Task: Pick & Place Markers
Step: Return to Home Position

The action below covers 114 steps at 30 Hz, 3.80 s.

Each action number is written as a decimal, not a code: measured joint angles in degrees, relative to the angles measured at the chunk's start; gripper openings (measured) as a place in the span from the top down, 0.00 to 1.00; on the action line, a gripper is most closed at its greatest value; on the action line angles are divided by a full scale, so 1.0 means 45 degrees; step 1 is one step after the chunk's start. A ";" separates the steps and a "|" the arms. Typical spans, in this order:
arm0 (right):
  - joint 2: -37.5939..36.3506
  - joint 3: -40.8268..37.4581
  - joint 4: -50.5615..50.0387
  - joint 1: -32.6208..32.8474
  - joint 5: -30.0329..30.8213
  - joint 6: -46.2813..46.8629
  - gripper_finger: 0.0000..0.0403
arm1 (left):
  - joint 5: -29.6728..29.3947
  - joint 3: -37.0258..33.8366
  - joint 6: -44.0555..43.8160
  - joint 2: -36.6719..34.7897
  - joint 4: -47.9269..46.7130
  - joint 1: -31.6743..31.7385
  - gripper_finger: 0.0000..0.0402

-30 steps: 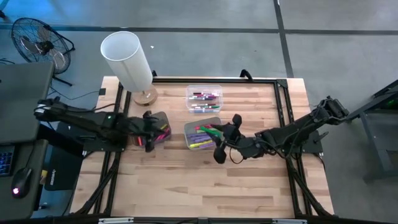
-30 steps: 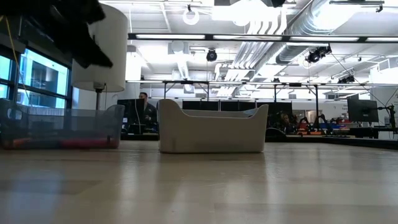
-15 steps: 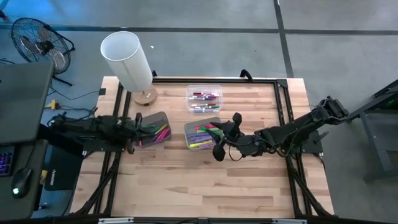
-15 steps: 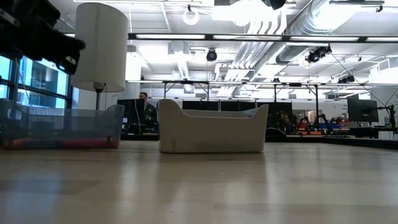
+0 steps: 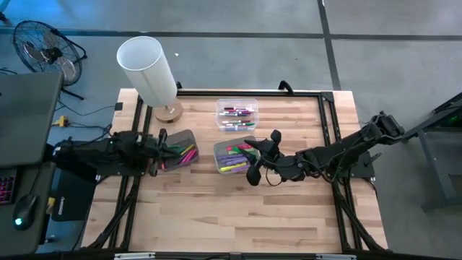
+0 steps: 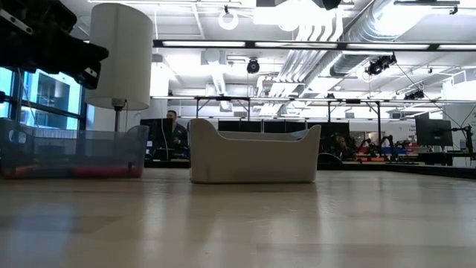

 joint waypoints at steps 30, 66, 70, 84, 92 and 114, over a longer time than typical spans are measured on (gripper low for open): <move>0.0000 -0.0005 -0.2227 0.0010 -0.0300 -0.0428 0.70 | -0.1053 -0.0880 -0.0136 -0.0024 0.1090 0.1212 1.00; -1.3772 -1.2653 -0.0170 -0.2297 -0.8652 0.0572 1.00 | -0.1021 -0.0895 -0.0121 -0.0024 0.1133 0.1212 1.00; -1.6122 -1.3199 -0.0685 -0.2479 -0.8664 0.0267 1.00 | -0.1021 -0.0895 -0.0121 -0.0024 0.1133 0.1212 1.00; -1.8520 -1.3517 -0.1377 -0.3681 -1.0006 -0.0803 1.00 | -0.1039 -0.0895 -0.0131 -0.0005 0.1138 0.1212 1.00; -1.8439 -1.3517 -0.1504 -0.3869 -1.0389 -0.2122 1.00 | -0.1038 -0.0895 -0.0128 -0.0005 0.1133 0.1212 1.00; -1.8433 -1.3517 -0.1457 -0.3866 -1.0380 -0.2454 1.00 | -0.1031 -0.0895 -0.0121 0.0000 0.1133 0.1212 1.00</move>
